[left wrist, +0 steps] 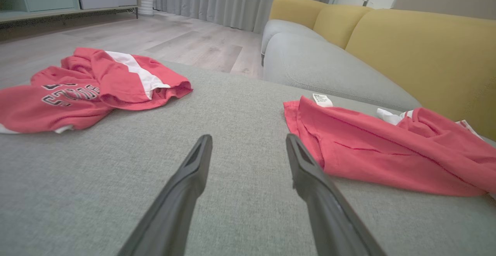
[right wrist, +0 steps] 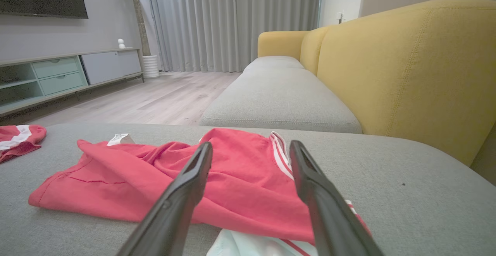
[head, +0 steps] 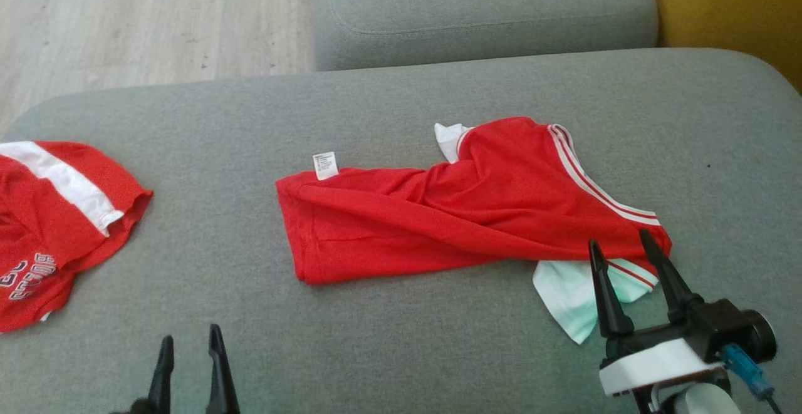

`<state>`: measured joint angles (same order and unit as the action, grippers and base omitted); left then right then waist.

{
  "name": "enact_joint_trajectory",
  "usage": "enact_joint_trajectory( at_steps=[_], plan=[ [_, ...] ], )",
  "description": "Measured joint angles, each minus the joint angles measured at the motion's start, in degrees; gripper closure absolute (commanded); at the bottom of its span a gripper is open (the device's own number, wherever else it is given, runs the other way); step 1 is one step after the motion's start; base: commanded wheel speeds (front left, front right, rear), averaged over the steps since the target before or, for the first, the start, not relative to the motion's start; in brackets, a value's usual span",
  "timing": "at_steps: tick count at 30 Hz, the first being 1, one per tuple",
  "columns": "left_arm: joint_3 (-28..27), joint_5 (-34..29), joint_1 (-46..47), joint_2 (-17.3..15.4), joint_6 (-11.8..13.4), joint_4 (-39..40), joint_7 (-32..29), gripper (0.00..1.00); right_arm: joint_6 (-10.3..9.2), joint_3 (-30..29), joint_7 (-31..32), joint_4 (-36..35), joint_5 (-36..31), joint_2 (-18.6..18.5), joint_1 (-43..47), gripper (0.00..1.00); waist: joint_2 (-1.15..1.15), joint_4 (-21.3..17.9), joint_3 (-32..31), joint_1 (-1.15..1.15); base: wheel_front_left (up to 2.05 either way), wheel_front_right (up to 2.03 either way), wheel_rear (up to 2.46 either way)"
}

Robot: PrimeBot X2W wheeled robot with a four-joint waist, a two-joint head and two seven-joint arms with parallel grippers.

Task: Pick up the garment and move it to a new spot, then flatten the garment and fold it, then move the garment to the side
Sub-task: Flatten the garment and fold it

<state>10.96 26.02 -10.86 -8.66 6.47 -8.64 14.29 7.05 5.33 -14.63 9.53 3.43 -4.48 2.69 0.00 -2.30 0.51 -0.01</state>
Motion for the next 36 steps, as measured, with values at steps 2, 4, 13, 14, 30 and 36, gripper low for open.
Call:
enact_joint_trajectory(
  at_steps=[2, 4, 13, 14, 30, 36],
  plan=[
    [-0.7, -1.8, -1.9, 0.6, -0.8, 1.5, 0.0, 0.00, 0.00, 0.0, 0.0, -0.1, 0.0, 0.0, 0.5, 0.00, 0.00, 0.5, -0.2, 0.00, 0.00, 0.00, 0.00],
    [-1.6, -3.4, -3.0, 1.3, -1.5, 2.2, 0.0, 0.00, 0.00, 0.0, 0.0, -0.2, 0.0, 0.0, 0.6, 0.00, 0.00, 0.8, -0.3, 0.00, 0.00, 0.00, 0.00],
    [-1.1, -7.4, 0.8, 2.8, -6.3, -1.3, 0.0, 0.00, 0.00, 1.4, 0.0, -0.5, 0.0, -0.1, 0.3, 0.00, 0.00, -0.4, 1.4, 0.01, 0.00, 0.00, 0.00],
    [-0.5, -7.4, 2.9, 3.1, -6.6, -2.5, -0.1, 0.00, 0.00, 1.5, 0.0, -0.6, 0.0, -0.2, 0.1, 0.00, 0.00, -0.7, 1.9, 0.01, 0.00, 0.00, 0.00],
    [1.8, -2.1, 25.8, 5.5, -6.4, -22.4, -12.4, 0.00, 0.00, 2.4, 0.0, -0.7, 0.0, -0.2, -3.4, 0.00, 0.00, -7.1, 7.3, 0.02, 0.00, 0.00, 0.00],
    [2.0, -1.8, 26.2, 5.5, -7.0, -25.0, -12.6, 0.04, 0.00, 2.0, 0.0, -0.7, 0.0, -0.2, -3.4, 0.00, 0.00, -7.7, 8.0, 0.02, 0.00, 0.00, 0.00]
  ],
)
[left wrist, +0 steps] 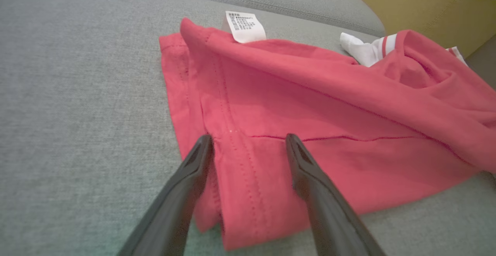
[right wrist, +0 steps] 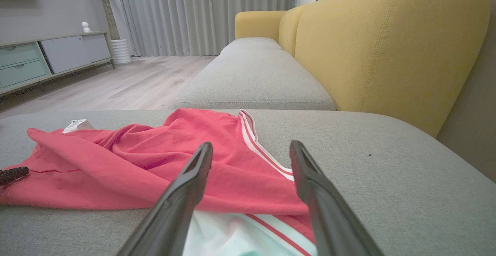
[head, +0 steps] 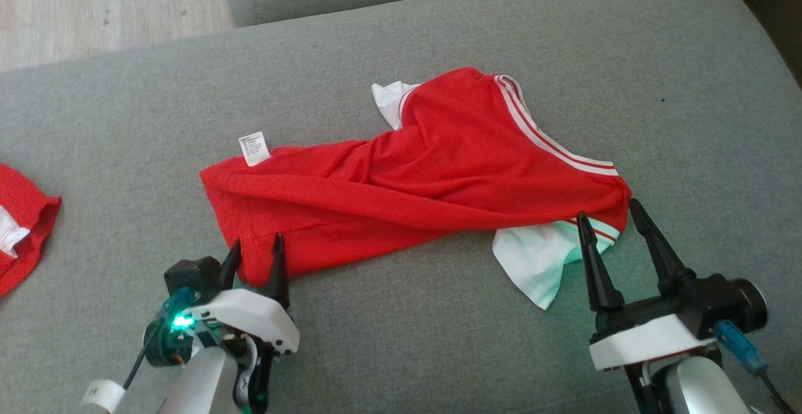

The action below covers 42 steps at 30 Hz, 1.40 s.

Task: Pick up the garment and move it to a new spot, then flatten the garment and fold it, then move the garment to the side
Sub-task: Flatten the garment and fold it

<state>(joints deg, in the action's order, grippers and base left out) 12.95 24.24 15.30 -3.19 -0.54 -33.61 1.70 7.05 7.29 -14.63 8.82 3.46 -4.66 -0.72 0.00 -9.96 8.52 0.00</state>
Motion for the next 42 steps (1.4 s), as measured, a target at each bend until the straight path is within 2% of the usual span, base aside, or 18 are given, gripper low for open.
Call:
enact_joint_trajectory(
  at_steps=[4, 6, 9, 14, 20, 24, 30, 33, 37, 42],
  plan=[
    [0.2, 0.0, 0.5, 0.0, 0.0, -0.6, 1.0, 0.31, 0.00, -0.1, 0.0, 0.0, 0.0, 0.0, 0.0, 0.00, 0.00, 0.4, 0.4, 0.00, 0.00, 0.00, 0.00],
    [0.5, 0.0, 1.2, 0.0, 0.0, -0.8, 1.5, 0.49, 0.00, 0.0, 0.0, 0.0, 0.0, 0.1, 0.0, 0.00, 0.00, 0.7, 0.6, 0.00, 0.00, 0.00, 0.00],
    [1.0, 0.0, 2.2, 0.0, -0.1, -0.9, 1.9, 0.60, 0.00, 0.0, 0.0, 0.0, 0.0, 0.1, -0.2, 0.00, 0.00, 1.0, 0.9, 0.00, 0.00, 0.00, 0.00],
    [1.9, 0.0, 2.5, 0.1, -1.0, -1.7, 2.0, 1.00, 0.00, 0.0, 0.0, 0.0, 0.0, 0.1, -0.8, 0.00, 0.00, 1.3, 0.8, 0.00, 0.00, 0.00, 0.00],
    [2.7, 0.1, 2.4, 0.0, -2.3, -0.1, 2.7, 1.00, 0.00, 0.0, 0.0, 0.2, 0.0, 0.1, -0.9, 0.00, 0.00, 1.9, -0.2, 0.00, 0.00, 0.00, 0.00],
    [3.5, 2.3, -1.2, -0.2, -3.8, 8.2, 2.6, 1.00, 0.00, -0.3, 0.0, 0.3, 0.0, 0.1, -0.6, 0.00, 0.00, 2.5, -1.3, 0.00, 0.00, 0.00, 0.00],
    [4.3, 5.7, -16.9, -3.7, -4.6, 25.5, -0.8, 1.00, 0.00, -1.2, 0.0, 0.3, 0.0, 0.2, 1.9, 0.00, 0.00, 4.8, -2.6, -0.01, 0.00, 0.00, 0.00],
    [3.9, 8.3, -25.3, -4.7, -4.6, 31.3, -1.2, 1.00, 0.00, -1.8, 0.0, 0.2, 0.0, 0.2, 2.6, 0.00, 0.00, 6.0, -3.0, -0.01, 0.00, 0.00, 0.00],
    [3.7, 9.3, -31.4, -5.3, -4.6, 32.0, 0.9, 1.00, 0.00, -1.7, 0.0, 0.2, 0.0, 0.2, 2.7, 0.00, 0.00, 7.8, -3.4, -0.01, 0.00, 0.00, 0.00],
    [3.8, 9.4, -31.7, -5.1, -5.5, 26.9, 5.7, 1.00, 0.00, -1.4, 0.0, 0.3, 0.0, 0.2, 2.7, 0.00, 0.00, 9.0, -4.0, -0.01, 0.00, 0.00, 0.00]
  ],
)
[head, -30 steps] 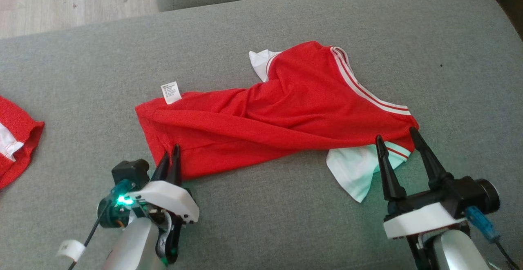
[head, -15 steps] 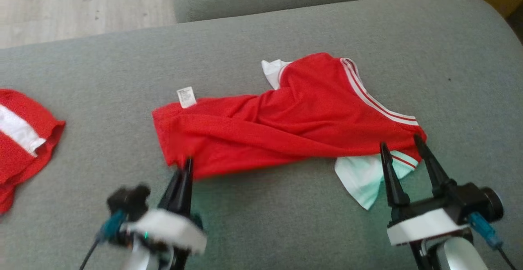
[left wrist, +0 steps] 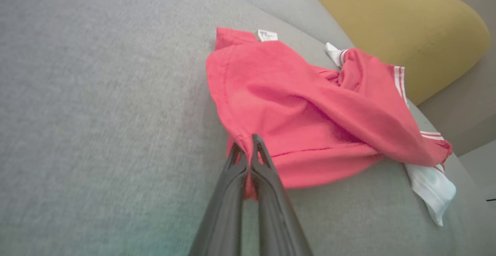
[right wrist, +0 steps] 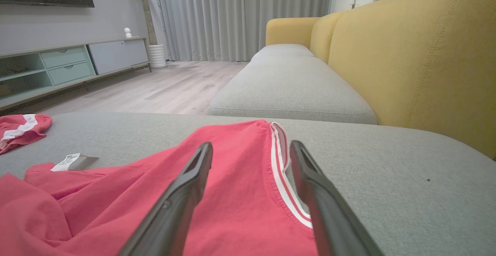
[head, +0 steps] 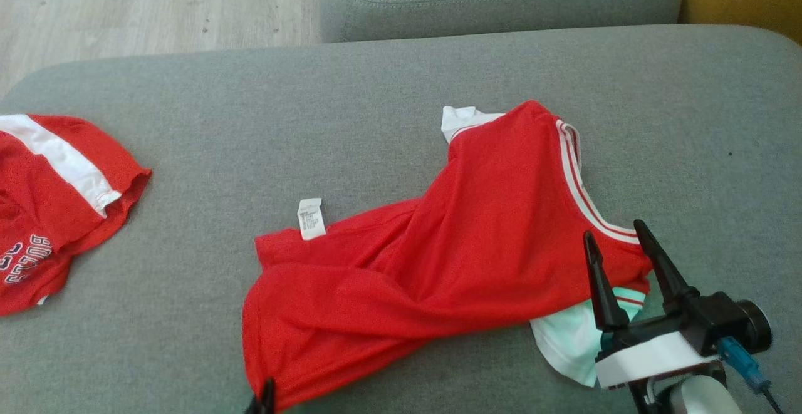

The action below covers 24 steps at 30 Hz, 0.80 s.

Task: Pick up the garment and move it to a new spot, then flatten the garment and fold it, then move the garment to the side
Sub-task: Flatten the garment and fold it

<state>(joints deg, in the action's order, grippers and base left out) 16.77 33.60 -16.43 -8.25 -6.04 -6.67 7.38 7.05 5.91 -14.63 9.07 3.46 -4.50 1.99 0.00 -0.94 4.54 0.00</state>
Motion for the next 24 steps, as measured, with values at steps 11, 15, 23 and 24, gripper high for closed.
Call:
enact_joint_trajectory(
  at_steps=[11, 15, 23, 24],
  plan=[
    [6.8, 5.5, 0.1, -2.2, -1.1, -7.7, -1.2, 0.00, 0.00, 0.8, 0.0, 0.6, 0.0, 0.0, 0.0, 0.00, 0.00, -0.7, -1.2, 0.00, 0.00, 0.00, 0.00],
    [9.3, 11.5, -0.4, -4.9, -1.1, 3.0, -5.4, 0.00, 0.00, 0.8, 0.0, 0.6, 0.0, 0.0, 0.1, 0.00, 0.00, -1.5, -1.2, 0.00, 0.00, 0.00, 0.00],
    [0.8, 8.7, 11.7, -10.2, 9.2, 6.0, -9.1, 0.00, 0.00, 1.8, 0.0, 0.3, 0.0, 0.1, -0.2, 0.00, 0.00, -3.9, 0.8, 0.01, 0.00, 0.00, 0.00],
    [0.8, 8.7, 13.7, -10.1, 9.7, 3.5, -10.3, 0.00, 0.00, 2.0, 0.0, 0.3, 0.0, 0.1, -0.3, 0.00, 0.00, -4.3, 1.1, 0.01, 0.00, 0.00, 0.00]
  ],
)
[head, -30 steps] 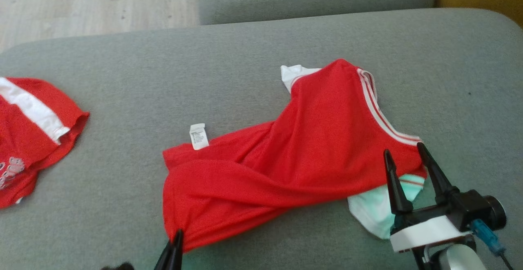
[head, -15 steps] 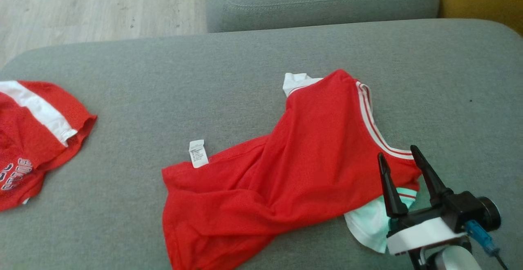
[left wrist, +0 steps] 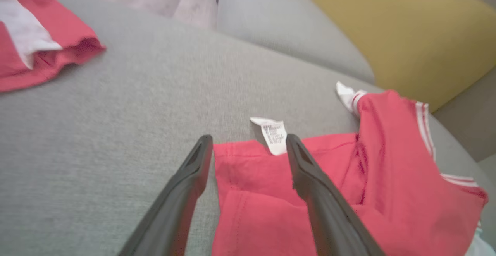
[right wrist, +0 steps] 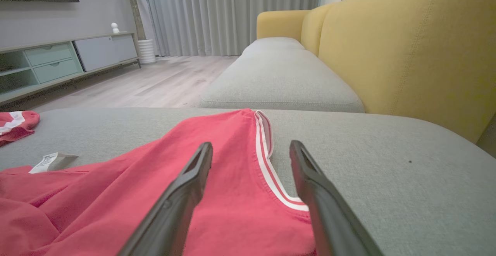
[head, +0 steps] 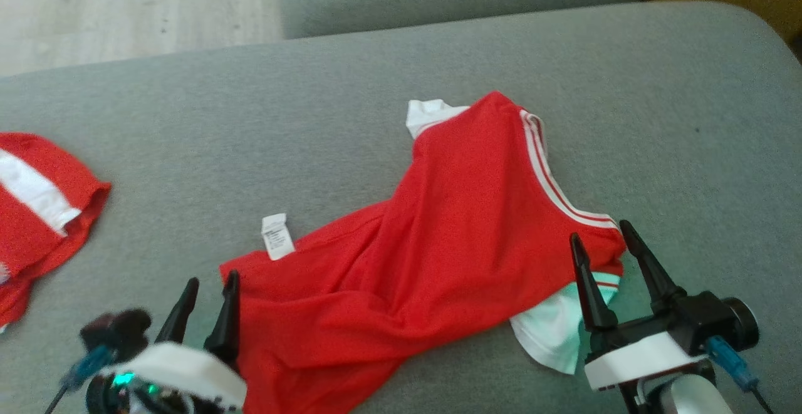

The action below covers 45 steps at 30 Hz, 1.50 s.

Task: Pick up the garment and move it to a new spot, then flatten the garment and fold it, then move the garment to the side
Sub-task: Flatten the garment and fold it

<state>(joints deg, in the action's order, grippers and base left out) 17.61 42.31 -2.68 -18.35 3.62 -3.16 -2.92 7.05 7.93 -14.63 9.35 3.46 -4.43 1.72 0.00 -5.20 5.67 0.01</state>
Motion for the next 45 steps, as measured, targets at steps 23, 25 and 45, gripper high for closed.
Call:
enact_joint_trajectory(
  at_steps=[23, 25, 45],
  plan=[
    [2.7, -0.2, 10.7, 2.4, -0.7, -16.8, -3.0, 1.00, 0.00, -0.8, 0.0, 0.1, 0.0, 0.0, -1.3, 0.00, 0.00, -2.9, 1.7, 0.00, 0.00, 0.00, 0.00],
    [2.7, -1.3, 11.2, 2.3, -0.7, -13.6, -1.9, 1.00, 0.00, -0.9, 0.0, 0.1, 0.0, 0.0, -1.2, 0.00, 0.00, -2.6, 1.3, -0.01, 0.00, 0.00, 0.00],
    [3.2, -4.3, 15.7, -3.9, 3.6, 32.1, -11.0, 1.00, 0.00, -1.6, 0.0, 0.6, 0.1, 1.0, 0.5, 0.00, 0.00, -0.7, -5.5, -0.02, 0.00, 0.00, 0.00]
  ],
)
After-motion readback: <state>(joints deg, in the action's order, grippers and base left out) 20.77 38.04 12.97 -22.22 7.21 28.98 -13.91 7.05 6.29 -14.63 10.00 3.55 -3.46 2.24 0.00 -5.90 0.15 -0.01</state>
